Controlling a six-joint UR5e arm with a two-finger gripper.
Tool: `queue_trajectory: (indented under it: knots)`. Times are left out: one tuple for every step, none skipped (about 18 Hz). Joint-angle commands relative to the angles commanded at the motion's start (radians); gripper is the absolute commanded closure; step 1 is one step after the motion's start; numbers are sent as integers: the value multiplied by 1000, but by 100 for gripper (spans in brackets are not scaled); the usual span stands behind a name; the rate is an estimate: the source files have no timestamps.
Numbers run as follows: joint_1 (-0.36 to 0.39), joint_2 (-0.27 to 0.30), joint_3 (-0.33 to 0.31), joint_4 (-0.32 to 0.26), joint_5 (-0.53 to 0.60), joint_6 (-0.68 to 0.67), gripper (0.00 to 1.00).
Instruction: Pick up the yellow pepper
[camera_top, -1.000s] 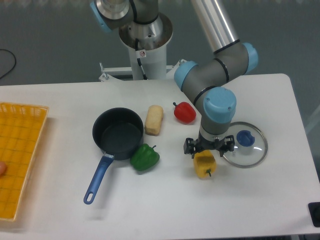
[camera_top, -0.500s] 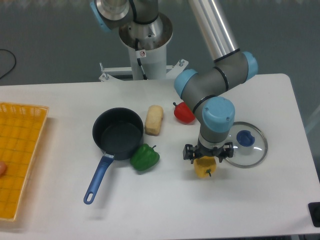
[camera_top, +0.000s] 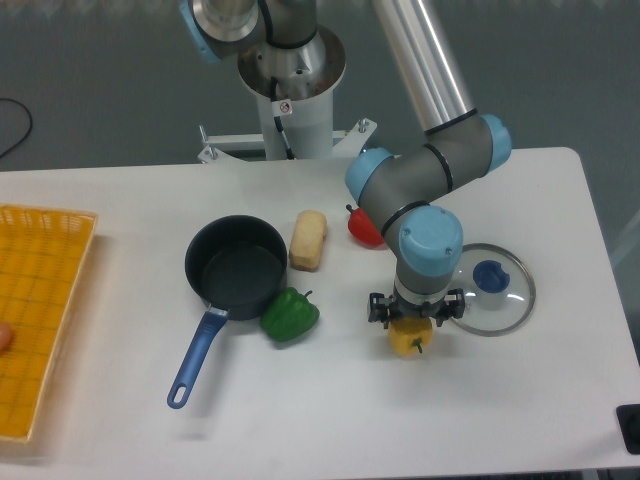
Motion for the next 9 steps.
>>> queue_trajectory:
  knots:
    - [0,-2,-2,0,2,0,37]
    - [0,2,0,-2,2,0,41]
    - [0,5,2,-2,3,2,45]
    - [0,6,3,-3,5,3,49]
    - [0,9,8,-5,5,9,49]
    - [0,14,9,-6,11,20,49]
    - [-2,21,12,-9,24,38,49]
    - [-2,31,14,-9,31,70,49]
    - [-2,41,21,-14,32,121,49]
